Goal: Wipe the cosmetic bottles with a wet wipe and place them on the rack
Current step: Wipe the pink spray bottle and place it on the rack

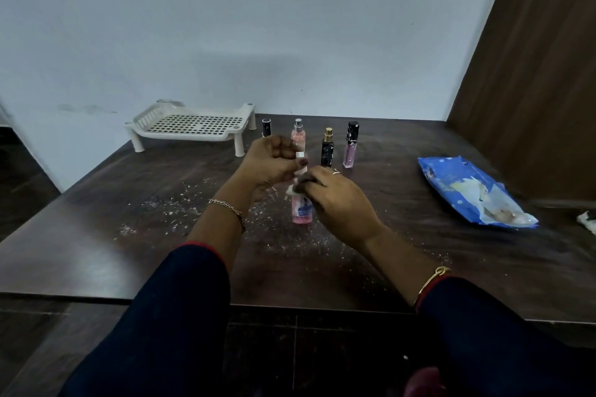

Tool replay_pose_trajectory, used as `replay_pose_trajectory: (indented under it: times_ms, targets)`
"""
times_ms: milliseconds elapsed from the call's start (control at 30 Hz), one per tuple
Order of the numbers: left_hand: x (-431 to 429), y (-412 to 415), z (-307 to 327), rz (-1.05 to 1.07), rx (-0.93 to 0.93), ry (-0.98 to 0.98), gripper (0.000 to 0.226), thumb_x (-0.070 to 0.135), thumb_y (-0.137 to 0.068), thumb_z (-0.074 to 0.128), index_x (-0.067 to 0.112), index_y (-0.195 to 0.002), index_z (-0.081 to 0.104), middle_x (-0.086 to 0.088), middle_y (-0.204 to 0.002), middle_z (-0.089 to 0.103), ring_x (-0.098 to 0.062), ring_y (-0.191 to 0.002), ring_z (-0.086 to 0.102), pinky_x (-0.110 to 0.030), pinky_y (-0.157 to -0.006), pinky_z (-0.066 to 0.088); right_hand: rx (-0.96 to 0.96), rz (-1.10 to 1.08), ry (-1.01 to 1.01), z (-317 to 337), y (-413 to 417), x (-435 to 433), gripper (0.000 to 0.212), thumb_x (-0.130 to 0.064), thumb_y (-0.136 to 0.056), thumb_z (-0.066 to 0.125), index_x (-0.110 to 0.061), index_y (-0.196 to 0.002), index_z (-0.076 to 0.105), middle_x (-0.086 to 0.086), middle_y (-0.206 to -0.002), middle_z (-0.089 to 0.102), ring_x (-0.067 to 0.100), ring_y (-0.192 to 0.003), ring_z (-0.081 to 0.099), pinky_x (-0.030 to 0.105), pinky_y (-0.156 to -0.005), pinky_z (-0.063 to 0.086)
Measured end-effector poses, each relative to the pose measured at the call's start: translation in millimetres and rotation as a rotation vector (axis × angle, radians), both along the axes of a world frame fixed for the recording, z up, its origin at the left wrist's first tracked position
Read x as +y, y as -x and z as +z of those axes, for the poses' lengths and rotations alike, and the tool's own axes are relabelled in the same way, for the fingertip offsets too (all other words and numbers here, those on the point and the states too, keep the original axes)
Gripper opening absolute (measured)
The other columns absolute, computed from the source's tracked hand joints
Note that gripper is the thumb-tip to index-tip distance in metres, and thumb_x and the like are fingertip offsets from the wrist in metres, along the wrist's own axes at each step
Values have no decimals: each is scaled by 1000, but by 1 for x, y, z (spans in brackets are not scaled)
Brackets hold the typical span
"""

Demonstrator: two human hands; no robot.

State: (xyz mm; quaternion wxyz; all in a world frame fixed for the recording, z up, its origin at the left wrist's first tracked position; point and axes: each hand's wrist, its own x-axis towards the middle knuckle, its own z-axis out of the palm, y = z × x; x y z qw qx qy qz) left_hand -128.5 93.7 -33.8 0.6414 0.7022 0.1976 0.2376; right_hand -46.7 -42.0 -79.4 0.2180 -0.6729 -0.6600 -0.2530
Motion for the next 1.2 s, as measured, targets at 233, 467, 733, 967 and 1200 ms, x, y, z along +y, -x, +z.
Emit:
replay_pose_trajectory:
  times_ms: [233,467,733,967,1200]
  targets:
    - [11,12,-8,15,-42,71,31,-6,-79,66,-6,-109,59,-8,-84,66,-9,-68,68,-28,-59,59,234,23,-150,-6,0,2,13,-12,-89,61,-2,-92,68,7,-99,65,14,-83,62,20,-77,51]
    - [14,18,-10,7,-56,78,31,-7,-80,64,-5,-111,58,-5,-85,67,-5,-68,69,-28,-64,60,1182,-91,-253,-7,6,18,13,2,-80,68,-11,-82,69,-4,-81,67,10,-79,64,31,-78,56]
    - [10,21,-10,25,-80,82,27,-9,-79,64,-3,-105,61,0,-80,69,-3,-66,68,-20,-56,55,1054,-187,-272,-7,14,20,7,3,-81,65,-3,-82,68,-4,-76,59,0,-71,55,7,-68,47]
    - [10,16,-11,73,-67,65,30,-8,-78,67,-5,-108,61,3,-73,71,-6,-66,68,-29,-64,60,-4,-18,-84,-8,12,3,19,-11,-85,60,-1,-100,65,12,-92,62,19,-75,60,24,-61,53]
    - [5,11,-8,76,-43,40,28,-8,-79,67,-3,-105,61,-5,-81,67,-5,-64,67,-30,-64,60,-462,90,204,1,10,-5,17,-5,-85,56,-3,-100,65,14,-108,59,27,-86,61,34,-50,54]
